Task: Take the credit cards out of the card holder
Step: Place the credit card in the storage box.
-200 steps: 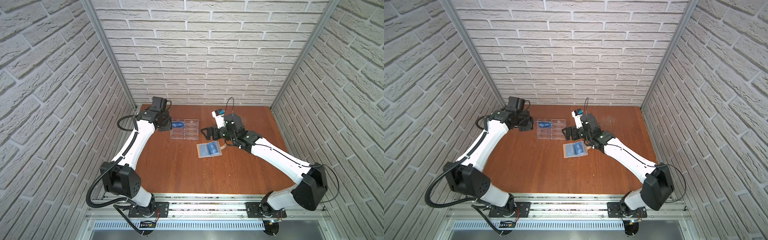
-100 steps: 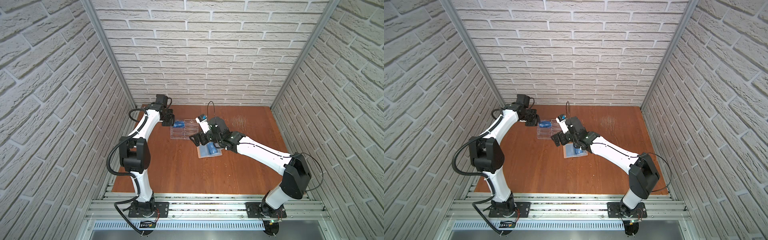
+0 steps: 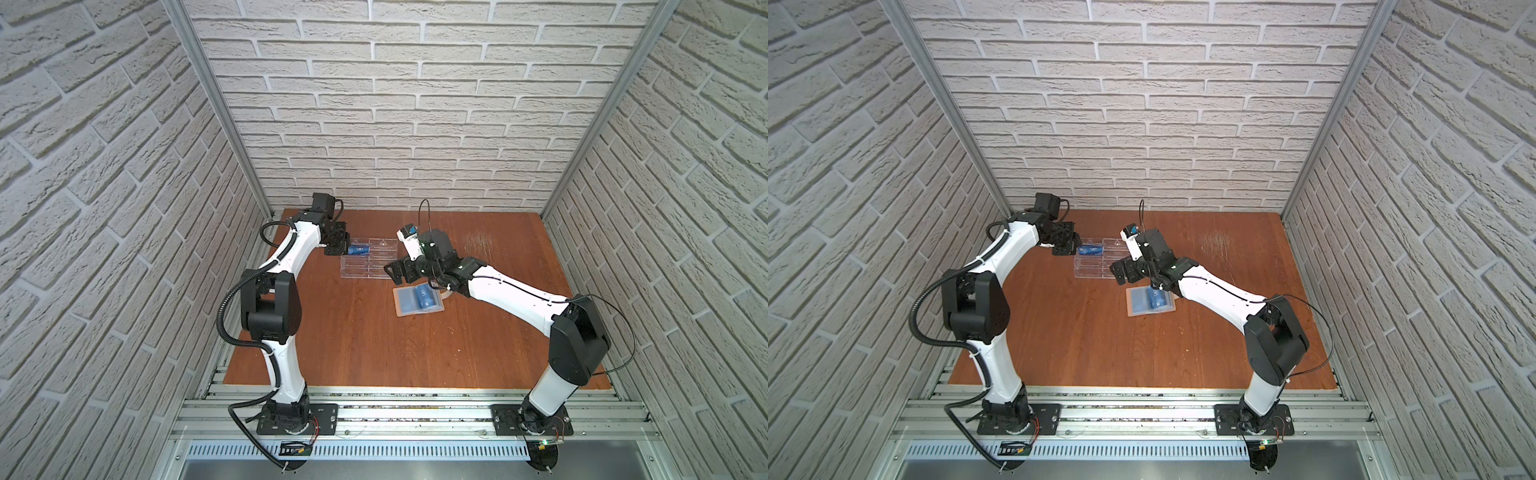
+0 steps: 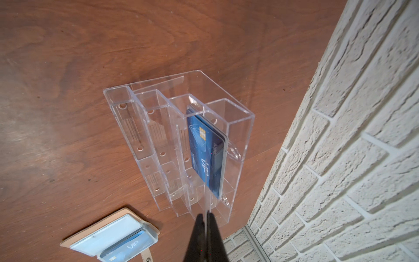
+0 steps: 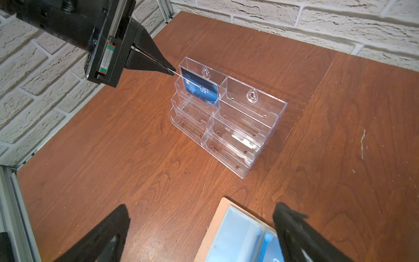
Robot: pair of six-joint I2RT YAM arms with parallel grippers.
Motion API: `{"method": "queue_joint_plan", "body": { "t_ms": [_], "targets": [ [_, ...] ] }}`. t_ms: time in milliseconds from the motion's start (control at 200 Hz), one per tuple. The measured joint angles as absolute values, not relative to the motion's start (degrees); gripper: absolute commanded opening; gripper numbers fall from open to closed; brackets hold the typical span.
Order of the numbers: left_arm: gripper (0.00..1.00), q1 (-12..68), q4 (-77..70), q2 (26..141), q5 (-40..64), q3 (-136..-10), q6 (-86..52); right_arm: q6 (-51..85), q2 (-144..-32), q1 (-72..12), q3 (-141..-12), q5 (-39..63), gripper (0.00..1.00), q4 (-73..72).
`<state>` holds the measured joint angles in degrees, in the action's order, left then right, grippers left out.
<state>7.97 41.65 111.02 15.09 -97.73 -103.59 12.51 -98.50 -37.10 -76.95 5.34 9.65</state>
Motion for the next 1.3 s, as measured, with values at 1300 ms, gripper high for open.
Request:
{"method": "queue_joint_plan", "body": {
  "t_ms": [1300],
  "targets": [
    [0.08, 7.81, 35.9, 113.4, 16.19, -94.65, -106.76, 14.33, -98.74, -34.89, -73.78, 10.81, 1.0, 7.11]
  ]
}}
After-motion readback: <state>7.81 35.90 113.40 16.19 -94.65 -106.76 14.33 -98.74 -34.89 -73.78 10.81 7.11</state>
